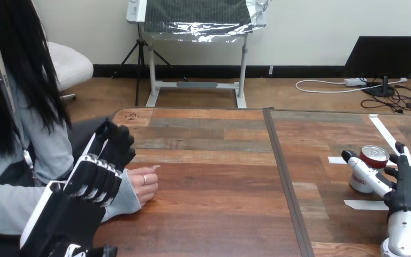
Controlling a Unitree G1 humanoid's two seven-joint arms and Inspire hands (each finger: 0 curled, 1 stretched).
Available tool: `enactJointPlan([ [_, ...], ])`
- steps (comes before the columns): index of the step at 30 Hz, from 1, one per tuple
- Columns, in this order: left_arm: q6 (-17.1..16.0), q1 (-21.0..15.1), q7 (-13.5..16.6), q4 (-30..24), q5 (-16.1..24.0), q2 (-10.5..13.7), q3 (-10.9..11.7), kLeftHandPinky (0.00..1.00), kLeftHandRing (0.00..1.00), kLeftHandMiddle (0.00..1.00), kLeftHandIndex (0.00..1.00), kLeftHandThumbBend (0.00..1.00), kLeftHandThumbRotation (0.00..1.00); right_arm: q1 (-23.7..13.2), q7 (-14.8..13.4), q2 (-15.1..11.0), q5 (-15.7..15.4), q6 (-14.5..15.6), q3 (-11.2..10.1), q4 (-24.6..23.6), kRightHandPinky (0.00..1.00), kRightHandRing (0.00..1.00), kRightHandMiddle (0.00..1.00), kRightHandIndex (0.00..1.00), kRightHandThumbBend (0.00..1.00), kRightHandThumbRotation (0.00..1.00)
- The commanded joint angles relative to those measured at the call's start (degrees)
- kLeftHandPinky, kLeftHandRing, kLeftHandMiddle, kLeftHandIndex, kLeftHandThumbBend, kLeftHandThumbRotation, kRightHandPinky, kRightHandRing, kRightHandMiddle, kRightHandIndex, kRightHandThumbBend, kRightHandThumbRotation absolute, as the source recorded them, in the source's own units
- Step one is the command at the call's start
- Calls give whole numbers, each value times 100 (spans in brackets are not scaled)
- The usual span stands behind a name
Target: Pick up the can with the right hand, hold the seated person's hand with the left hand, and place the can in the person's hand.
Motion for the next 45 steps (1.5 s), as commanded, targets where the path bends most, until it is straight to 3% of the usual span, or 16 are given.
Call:
enactJointPlan([
  [1, -44, -154, -49, -278, -132, 83, 18, 100, 100, 100, 100, 100, 43, -574, 38, -63, 14, 70, 37, 8, 75, 87, 91, 95, 100, 52],
  [7, 51, -65, 27, -387, -98, 109, -8, 100, 100, 100, 100, 100, 42, -603, 110, -40, 53, 170, 21, 20, 71, 86, 90, 94, 100, 50],
  [26, 234, 26, -158, -487, -268, 116, 2, 100, 100, 100, 100, 100, 39, -686, 26, -11, -84, 344, 145, 56, 66, 77, 85, 91, 100, 41],
  [31, 234, 44, -215, -476, -316, 107, 16, 100, 100, 100, 100, 100, 38, -706, -40, 0, -93, 373, 164, 60, 51, 63, 77, 89, 100, 35],
  [38, 213, 75, -209, -476, -272, 98, 21, 100, 100, 100, 100, 100, 39, -728, -99, 29, -62, 349, 147, 59, 40, 53, 68, 83, 100, 25],
  [45, 245, 117, -167, -537, -263, 90, 4, 100, 100, 100, 100, 100, 40, -746, -129, 58, -55, 340, 144, 59, 50, 61, 66, 73, 100, 13],
])
